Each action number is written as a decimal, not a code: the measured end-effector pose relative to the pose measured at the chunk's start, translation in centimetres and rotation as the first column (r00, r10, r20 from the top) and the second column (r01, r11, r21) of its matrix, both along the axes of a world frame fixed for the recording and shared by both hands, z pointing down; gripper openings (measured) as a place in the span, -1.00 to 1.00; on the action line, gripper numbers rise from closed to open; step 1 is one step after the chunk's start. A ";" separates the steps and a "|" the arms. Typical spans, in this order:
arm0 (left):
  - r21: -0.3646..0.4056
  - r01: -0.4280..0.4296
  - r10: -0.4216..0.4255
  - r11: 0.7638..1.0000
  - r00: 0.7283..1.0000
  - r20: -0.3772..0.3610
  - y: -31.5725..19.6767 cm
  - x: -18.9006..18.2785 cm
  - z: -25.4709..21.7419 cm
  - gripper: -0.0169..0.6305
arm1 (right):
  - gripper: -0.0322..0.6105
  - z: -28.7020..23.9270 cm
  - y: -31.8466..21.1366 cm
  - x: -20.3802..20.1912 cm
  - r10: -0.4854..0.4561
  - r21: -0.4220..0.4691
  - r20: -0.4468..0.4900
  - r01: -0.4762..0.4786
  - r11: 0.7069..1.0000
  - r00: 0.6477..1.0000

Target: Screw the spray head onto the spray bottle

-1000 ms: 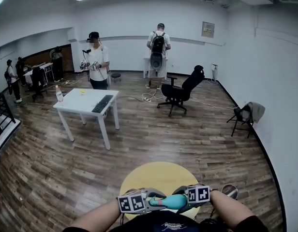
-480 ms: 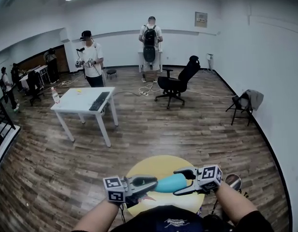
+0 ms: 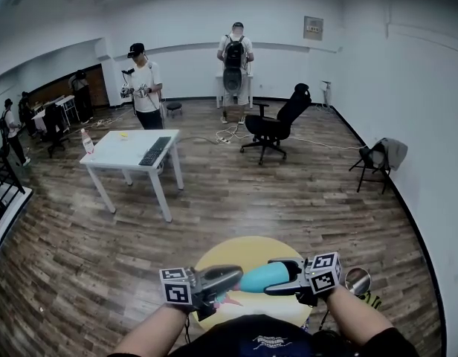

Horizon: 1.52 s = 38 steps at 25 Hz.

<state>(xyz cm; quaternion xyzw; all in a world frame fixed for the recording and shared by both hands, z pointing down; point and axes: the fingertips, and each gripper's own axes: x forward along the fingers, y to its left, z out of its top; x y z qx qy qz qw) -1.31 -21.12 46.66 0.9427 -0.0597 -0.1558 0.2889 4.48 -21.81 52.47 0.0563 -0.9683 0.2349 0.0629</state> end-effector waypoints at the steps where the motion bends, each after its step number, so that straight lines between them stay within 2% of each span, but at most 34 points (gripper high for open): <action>1: 0.004 -0.009 0.009 1.000 1.000 0.003 0.1 0.1 -0.2 -0.73 | 0.55 0.4 0.3 -0.1 -0.011 -0.013 -0.010 0.011 1.000 1.000; 5: 0.011 -0.019 0.019 1.000 1.000 0.007 0.3 0.7 -0.3 -0.72 | 0.57 1.3 0.7 -0.1 -0.020 -0.077 0.001 0.020 0.997 1.000; 9: 0.008 -0.021 0.021 1.000 0.999 -0.036 0.9 0.9 -0.5 -0.72 | 0.55 -0.1 0.0 0.7 0.041 -0.215 0.162 -0.006 0.976 0.986; 11: 0.024 -0.022 0.024 0.999 0.998 -0.058 1.0 0.9 -1.2 -0.72 | 0.54 -0.3 0.3 0.6 0.027 -0.250 0.190 0.022 0.968 0.981; 13: 0.021 -0.004 0.006 1.000 0.996 -0.088 0.5 0.5 -2.1 -0.72 | 0.55 0.0 1.5 0.0 -0.025 -0.242 0.184 0.070 0.968 0.983; 15: 0.011 0.023 -0.022 1.000 0.996 -0.085 -0.4 0.2 -2.7 -0.72 | 0.53 -0.4 2.6 -0.8 -0.068 -0.218 0.203 0.112 0.970 0.977; 16: 0.005 0.043 -0.042 0.999 0.996 -0.082 -1.0 -0.1 -2.9 -0.64 | 0.53 -0.7 2.7 -1.0 -0.070 -0.199 0.214 0.113 0.973 0.974; 19: -0.031 0.131 -0.133 0.991 0.985 -0.108 -2.9 -2.9 -3.3 -0.62 | 0.52 -0.9 1.6 0.0 -0.013 -0.164 0.212 0.049 0.985 0.977; 22: -0.103 0.165 -0.178 0.981 0.974 -0.137 -4.1 -6.6 -3.0 -0.30 | 0.52 -0.6 -0.2 3.4 0.086 -0.141 0.184 -0.060 0.988 0.979; 24: -0.125 0.128 -0.138 0.984 0.988 -0.076 -3.7 -7.1 -2.2 -0.07 | 0.52 -0.6 -1.4 5.0 0.150 -0.087 0.144 -0.139 0.987 0.978; 26: -0.117 0.057 -0.052 0.992 0.997 0.049 -2.6 -5.4 -0.7 0.18 | 0.52 -1.1 -2.0 5.3 0.184 -0.003 0.105 -0.184 0.983 0.977; 29: -0.057 -0.016 0.028 0.998 0.975 0.219 -1.1 -1.0 1.6 0.21 | 0.52 -2.0 -1.2 3.3 0.162 0.147 0.040 -0.166 0.975 0.986; 30: -0.012 -0.025 0.027 1.000 0.967 0.252 -0.8 0.3 1.9 0.11 | 0.52 -2.1 -0.9 2.5 0.145 0.175 0.027 -0.148 0.973 0.989; 31: 0.036 -0.033 0.022 0.999 0.963 0.268 -0.5 1.2 1.9 -0.38 | 0.52 -2.1 -0.6 2.0 0.128 0.177 0.030 -0.132 0.975 0.991; 33: 0.121 -0.071 0.036 0.990 0.961 0.275 0.5 2.1 1.1 -0.45 | 0.51 -2.0 -0.2 1.8 0.092 0.114 0.067 -0.099 0.988 0.994; 34: 0.171 -0.106 0.049 0.980 0.951 0.306 1.1 2.4 0.8 -0.46 | 0.51 -1.7 0.2 1.8 0.070 0.078 0.080 -0.076 0.994 0.994; 35: 0.232 -0.151 0.058 0.961 0.929 0.365 1.9 2.7 0.7 -0.46 | 0.50 -1.3 0.6 1.8 0.046 0.050 0.082 -0.051 0.997 0.996; 37: 0.347 -0.250 0.051 0.904 0.868 0.494 3.3 3.5 1.0 -0.46 | 0.50 -0.6 1.5 1.7 0.005 0.014 0.079 -0.006 1.000 0.997; 38: 0.378 -0.279 0.042 0.883 0.848 0.528 3.7 3.7 1.1 -0.46 | 0.50 -0.4 1.7 1.8 -0.006 0.002 0.082 0.006 1.000 0.997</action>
